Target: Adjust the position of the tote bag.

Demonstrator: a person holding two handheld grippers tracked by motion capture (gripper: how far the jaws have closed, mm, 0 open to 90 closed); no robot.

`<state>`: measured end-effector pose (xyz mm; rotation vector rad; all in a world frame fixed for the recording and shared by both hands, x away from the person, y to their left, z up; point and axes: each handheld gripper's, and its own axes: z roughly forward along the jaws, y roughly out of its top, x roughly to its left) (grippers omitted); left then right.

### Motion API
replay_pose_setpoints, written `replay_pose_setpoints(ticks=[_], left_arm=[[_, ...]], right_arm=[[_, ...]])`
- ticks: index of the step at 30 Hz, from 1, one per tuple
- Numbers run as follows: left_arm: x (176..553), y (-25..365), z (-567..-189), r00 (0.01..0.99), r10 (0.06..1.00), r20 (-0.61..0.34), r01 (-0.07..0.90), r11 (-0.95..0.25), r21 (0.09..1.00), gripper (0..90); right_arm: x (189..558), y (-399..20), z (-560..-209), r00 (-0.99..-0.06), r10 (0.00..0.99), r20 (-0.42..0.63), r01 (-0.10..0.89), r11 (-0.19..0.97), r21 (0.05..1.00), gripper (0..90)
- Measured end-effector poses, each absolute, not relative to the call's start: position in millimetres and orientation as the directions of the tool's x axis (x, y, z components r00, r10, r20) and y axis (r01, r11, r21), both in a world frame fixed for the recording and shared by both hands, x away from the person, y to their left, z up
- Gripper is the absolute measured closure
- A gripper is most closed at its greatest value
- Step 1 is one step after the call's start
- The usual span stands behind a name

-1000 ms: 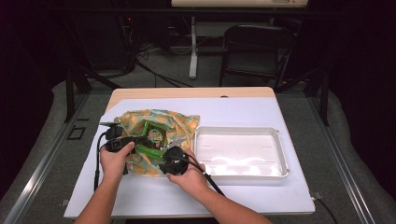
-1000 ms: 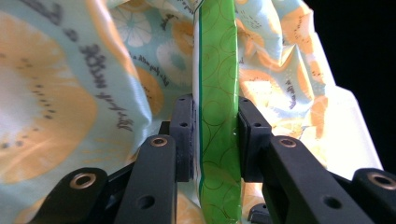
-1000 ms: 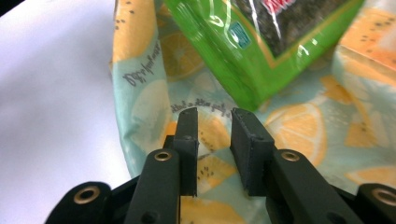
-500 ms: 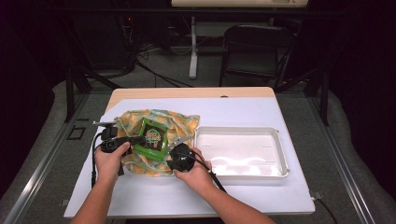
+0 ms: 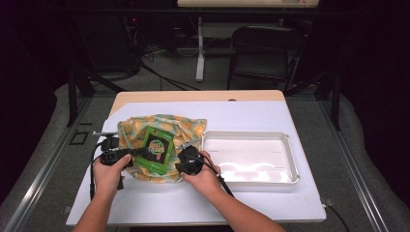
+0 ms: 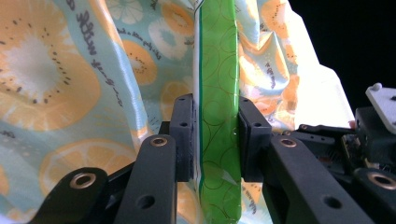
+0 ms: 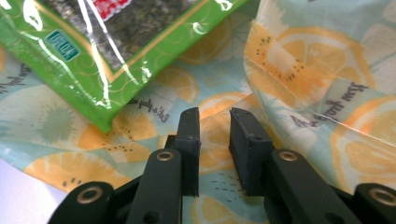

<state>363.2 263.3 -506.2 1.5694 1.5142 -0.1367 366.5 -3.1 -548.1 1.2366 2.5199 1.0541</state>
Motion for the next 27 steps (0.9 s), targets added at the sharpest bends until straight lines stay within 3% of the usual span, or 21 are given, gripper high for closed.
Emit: replay_pose_setpoints(ticks=[27], left_arm=[[339.3,267.3,-483.9,0.307,0.741,-0.598,0.766,0.181,0.617,72.4]], right_arm=[[368.1,-6.7,-540.5,-0.643,0.737,0.208,0.654,0.388,0.649,68.5]])
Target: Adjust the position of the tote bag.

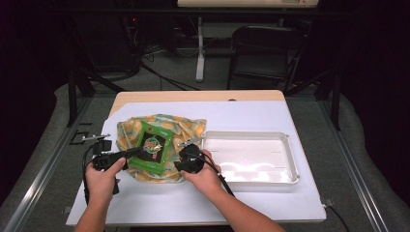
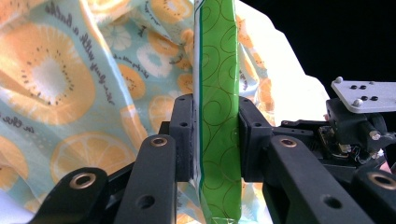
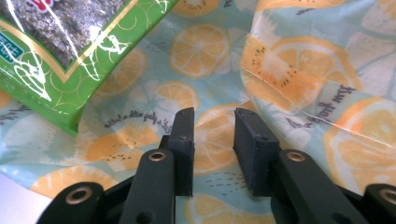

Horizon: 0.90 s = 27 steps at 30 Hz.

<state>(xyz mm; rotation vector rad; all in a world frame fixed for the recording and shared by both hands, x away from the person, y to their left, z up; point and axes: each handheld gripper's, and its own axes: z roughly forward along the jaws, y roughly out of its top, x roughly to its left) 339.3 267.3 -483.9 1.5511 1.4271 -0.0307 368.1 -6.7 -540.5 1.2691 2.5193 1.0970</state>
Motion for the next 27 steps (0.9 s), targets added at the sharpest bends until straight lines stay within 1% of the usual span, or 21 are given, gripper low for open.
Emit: replay_pose_setpoints(ticks=[6,15,20,24,27], left_arm=[[335.3,268.3,-473.2,0.322,0.744,-0.586,0.746,0.182,0.640,72.4],[330.8,268.5,-459.8,0.345,0.754,-0.558,0.717,0.171,0.675,72.4],[328.3,268.0,-449.5,0.356,0.766,-0.536,0.693,0.169,0.701,72.3],[326.8,267.5,-441.5,0.370,0.771,-0.519,0.675,0.161,0.720,72.4],[326.1,266.6,-437.5,0.379,0.776,-0.505,0.664,0.153,0.732,72.3]], right_arm=[[366.1,-6.5,-535.8,-0.646,0.730,0.224,0.649,0.370,0.664,66.8],[361.1,-5.3,-524.1,-0.665,0.715,0.214,0.619,0.369,0.693,62.8],[358.1,-5.9,-513.9,-0.664,0.715,0.219,0.602,0.337,0.724,59.1],[355.9,-8.9,-503.1,-0.681,0.707,0.193,0.558,0.329,0.762,54.5],[354.3,-10.7,-497.5,-0.679,0.708,0.196,0.548,0.309,0.778,52.7]])
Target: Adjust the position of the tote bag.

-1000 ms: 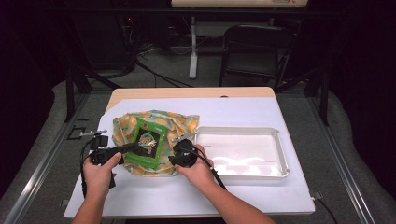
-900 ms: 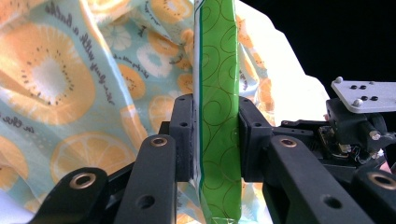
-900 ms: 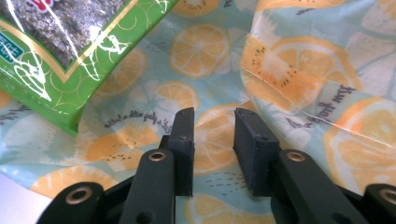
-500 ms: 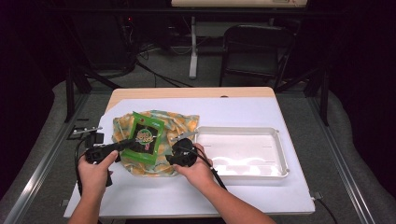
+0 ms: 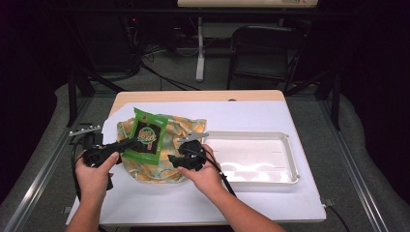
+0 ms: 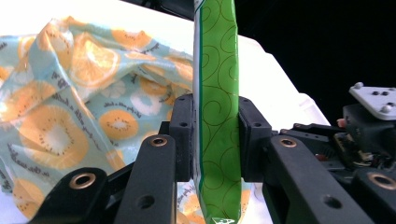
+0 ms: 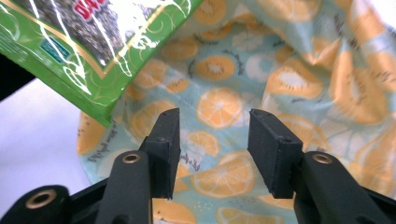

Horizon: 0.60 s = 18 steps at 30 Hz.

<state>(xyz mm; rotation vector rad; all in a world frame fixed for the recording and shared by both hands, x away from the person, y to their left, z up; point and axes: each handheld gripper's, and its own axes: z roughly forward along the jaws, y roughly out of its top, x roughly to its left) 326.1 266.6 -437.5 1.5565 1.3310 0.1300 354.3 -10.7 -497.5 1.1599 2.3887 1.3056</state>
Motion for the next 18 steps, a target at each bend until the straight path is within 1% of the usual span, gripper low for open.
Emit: replay_pose_setpoints(ticks=[3,8,14,18], left_arm=[[325.6,266.2,-435.5,0.386,0.774,-0.502,0.655,0.153,0.740,72.3],[326.8,263.7,-434.8,0.395,0.773,-0.497,0.643,0.154,0.750,72.3],[331.9,254.2,-434.3,0.408,0.768,-0.493,0.641,0.144,0.754,72.3],[334.9,245.9,-434.3,0.420,0.764,-0.489,0.639,0.134,0.757,72.3]], right_arm=[[352.9,-14.5,-491.4,-0.690,0.701,0.182,0.524,0.311,0.793,52.6],[350.0,-20.8,-485.6,-0.705,0.684,0.187,0.500,0.292,0.815,52.7],[351.2,-31.4,-483.1,-0.715,0.675,0.182,0.492,0.301,0.817,54.9],[353.3,-41.7,-484.8,-0.695,0.690,0.203,0.512,0.276,0.813,55.0]])
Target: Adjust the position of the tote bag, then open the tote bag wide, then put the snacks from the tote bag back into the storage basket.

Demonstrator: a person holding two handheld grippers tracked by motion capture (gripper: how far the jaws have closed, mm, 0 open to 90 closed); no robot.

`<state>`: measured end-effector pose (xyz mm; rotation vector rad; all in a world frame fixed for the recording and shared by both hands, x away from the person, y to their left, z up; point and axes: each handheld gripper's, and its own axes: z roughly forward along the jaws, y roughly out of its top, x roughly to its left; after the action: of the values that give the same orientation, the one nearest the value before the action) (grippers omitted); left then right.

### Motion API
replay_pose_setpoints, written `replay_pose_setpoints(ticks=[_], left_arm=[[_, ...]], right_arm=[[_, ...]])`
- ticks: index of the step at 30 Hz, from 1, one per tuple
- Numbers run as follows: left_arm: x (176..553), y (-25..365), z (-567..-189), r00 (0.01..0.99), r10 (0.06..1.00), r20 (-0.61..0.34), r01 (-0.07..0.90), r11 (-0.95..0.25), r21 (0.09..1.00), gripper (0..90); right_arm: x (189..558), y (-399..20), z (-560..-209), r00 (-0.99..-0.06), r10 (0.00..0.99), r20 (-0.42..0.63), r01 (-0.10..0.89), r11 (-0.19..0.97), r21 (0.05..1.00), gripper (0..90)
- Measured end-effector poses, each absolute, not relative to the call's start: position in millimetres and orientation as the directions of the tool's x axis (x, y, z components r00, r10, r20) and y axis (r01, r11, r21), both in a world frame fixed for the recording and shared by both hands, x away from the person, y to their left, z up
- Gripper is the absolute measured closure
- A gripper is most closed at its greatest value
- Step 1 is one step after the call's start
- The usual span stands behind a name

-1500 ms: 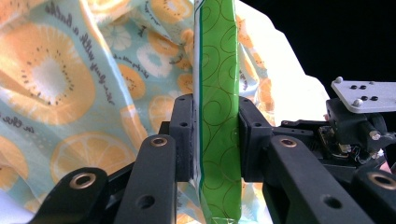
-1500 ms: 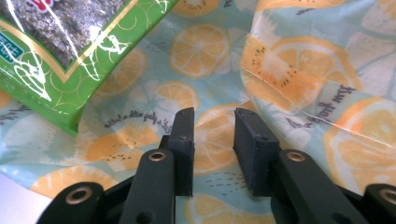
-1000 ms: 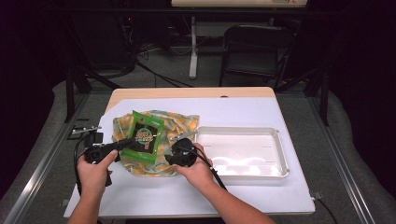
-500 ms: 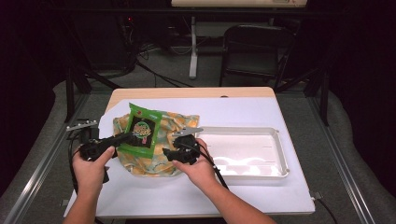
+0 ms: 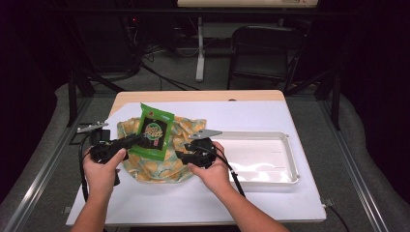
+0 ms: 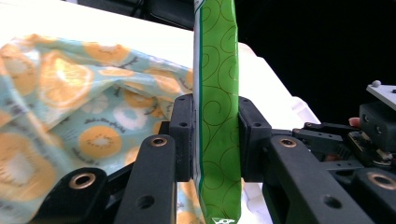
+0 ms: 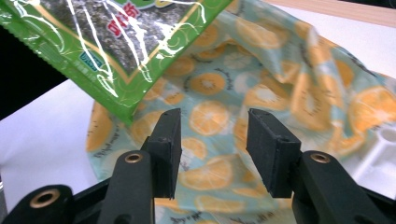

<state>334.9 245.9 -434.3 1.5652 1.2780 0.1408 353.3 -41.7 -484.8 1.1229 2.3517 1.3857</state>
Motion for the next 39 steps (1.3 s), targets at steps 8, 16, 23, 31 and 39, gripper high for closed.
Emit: replay_pose_setpoints(ticks=[8,16,23,31,39], left_arm=[[341.4,228.6,-432.5,0.448,0.746,-0.492,0.640,0.116,0.759,72.3],[350.5,216.4,-430.2,0.477,0.727,-0.494,0.634,0.104,0.766,72.3],[351.3,208.3,-430.1,0.488,0.717,-0.498,0.637,0.097,0.765,72.3],[356.7,195.6,-429.4,0.503,0.712,-0.491,0.636,0.080,0.767,72.4],[363.3,172.3,-429.7,0.543,0.680,-0.492,0.631,0.056,0.774,72.4]], right_arm=[[351.8,-57.5,-485.7,-0.685,0.697,0.213,0.511,0.251,0.822,47.3],[351.7,-72.5,-481.7,-0.663,0.714,0.226,0.512,0.213,0.832,44.1],[349.2,-80.4,-480.6,-0.650,0.724,0.230,0.518,0.201,0.832,44.1],[353.1,-97.5,-477.6,-0.616,0.733,0.287,0.539,0.127,0.833,44.1],[353.2,-116.5,-473.5,-0.597,0.739,0.312,0.543,0.085,0.836,43.9]])
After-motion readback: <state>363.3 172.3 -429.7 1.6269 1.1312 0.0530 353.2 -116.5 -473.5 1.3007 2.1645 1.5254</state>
